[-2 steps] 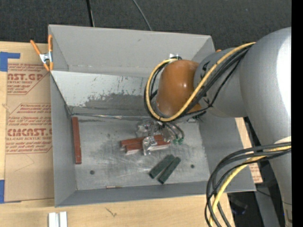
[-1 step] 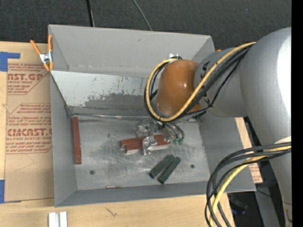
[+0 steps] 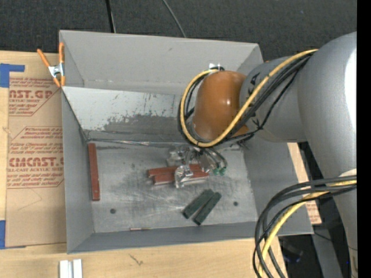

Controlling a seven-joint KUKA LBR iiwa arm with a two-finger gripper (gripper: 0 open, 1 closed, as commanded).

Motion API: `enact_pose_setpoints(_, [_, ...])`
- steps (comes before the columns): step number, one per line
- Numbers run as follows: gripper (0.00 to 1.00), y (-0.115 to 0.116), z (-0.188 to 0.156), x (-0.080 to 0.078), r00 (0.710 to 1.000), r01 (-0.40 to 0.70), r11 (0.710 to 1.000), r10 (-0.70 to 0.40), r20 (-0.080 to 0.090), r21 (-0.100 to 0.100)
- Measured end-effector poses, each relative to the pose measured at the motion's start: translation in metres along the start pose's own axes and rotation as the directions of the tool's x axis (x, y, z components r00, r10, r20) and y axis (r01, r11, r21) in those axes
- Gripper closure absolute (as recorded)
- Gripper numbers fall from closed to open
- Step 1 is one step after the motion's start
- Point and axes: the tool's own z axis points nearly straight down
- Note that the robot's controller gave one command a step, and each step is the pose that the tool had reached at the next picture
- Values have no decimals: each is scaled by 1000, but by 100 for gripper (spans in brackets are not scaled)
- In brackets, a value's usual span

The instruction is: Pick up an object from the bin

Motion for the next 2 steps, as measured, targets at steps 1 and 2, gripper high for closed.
enact_pose_setpoints(1, [100, 1, -16, 0, 1000, 0, 1000, 0, 1, -1])
enact_pose_setpoints(2, [100, 1, -33, 0, 1000, 0, 1000, 0, 2, -1])
